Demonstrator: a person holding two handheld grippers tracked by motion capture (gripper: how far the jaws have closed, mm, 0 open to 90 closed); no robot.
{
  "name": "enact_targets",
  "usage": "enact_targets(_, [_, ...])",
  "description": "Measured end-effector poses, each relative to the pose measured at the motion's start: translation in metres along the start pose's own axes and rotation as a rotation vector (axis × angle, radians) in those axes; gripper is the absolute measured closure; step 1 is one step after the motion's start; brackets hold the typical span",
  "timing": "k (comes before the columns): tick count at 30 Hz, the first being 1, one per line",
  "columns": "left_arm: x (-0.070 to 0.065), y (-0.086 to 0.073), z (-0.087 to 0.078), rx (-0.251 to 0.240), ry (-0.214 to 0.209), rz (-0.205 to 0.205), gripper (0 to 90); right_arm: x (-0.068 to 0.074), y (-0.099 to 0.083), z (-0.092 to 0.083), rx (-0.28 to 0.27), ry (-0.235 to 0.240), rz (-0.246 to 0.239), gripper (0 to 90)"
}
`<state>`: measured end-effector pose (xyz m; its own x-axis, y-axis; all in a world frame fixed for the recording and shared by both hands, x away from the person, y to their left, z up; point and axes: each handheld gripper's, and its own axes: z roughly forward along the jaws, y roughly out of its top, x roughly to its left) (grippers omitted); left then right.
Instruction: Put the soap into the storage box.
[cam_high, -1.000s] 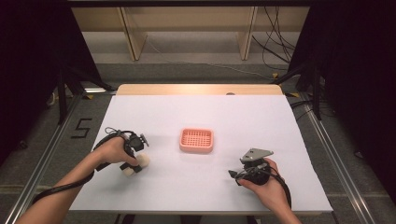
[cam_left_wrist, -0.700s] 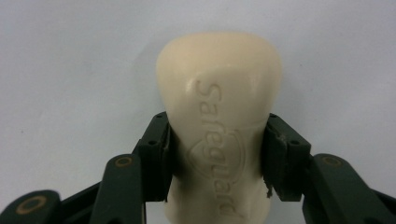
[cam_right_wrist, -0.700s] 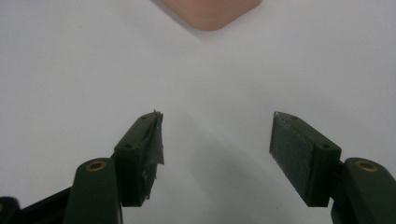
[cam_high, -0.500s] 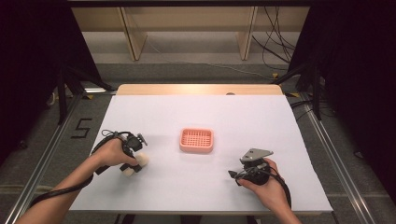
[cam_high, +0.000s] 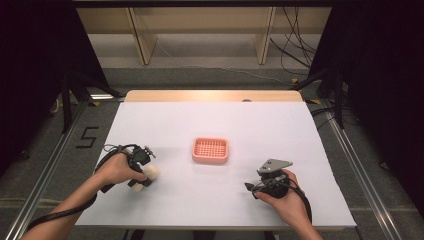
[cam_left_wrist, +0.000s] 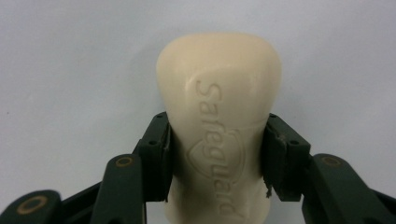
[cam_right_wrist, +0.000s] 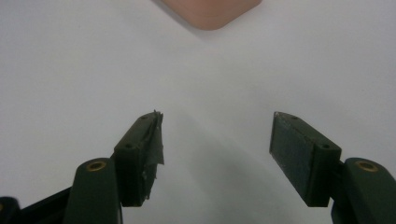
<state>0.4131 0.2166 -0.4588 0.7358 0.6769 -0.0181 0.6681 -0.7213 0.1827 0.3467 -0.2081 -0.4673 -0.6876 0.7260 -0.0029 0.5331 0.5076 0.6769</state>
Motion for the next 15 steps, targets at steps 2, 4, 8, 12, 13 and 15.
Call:
enact_targets(2, [-0.0003, -0.0003, -0.0015, 0.007, -0.001, 0.006, 49.8, -0.0001, -0.0001, -0.0003, 0.002, 0.0, 0.001, 35.4])
enact_targets(4, [-0.001, -0.0011, -0.0018, 0.002, 0.002, 0.005, 49.8, -0.0003, -0.0001, -0.0002, 0.0, -0.003, -0.001, 35.4])
enact_targets(8, [-0.0006, -0.0019, -0.0031, -0.009, 0.005, 0.006, 49.8, -0.0001, 0.0001, -0.0006, -0.001, -0.002, 0.001, 35.4])
enact_targets(12, [-0.0021, -0.0025, -0.0063, -0.025, 0.009, 0.003, 49.8, 0.0002, 0.0007, -0.0019, -0.021, -0.009, 0.015, 35.4])
enact_targets(13, [-0.0024, -0.0027, -0.0067, -0.036, 0.006, 0.0, 49.9, -0.0007, 0.0004, -0.0018, -0.023, -0.014, 0.002, 35.4])
enact_targets(15, [-0.0032, -0.0034, -0.0063, -0.06, 0.006, -0.008, 49.8, -0.0008, 0.0005, -0.0024, -0.021, -0.013, 0.005, 35.4])
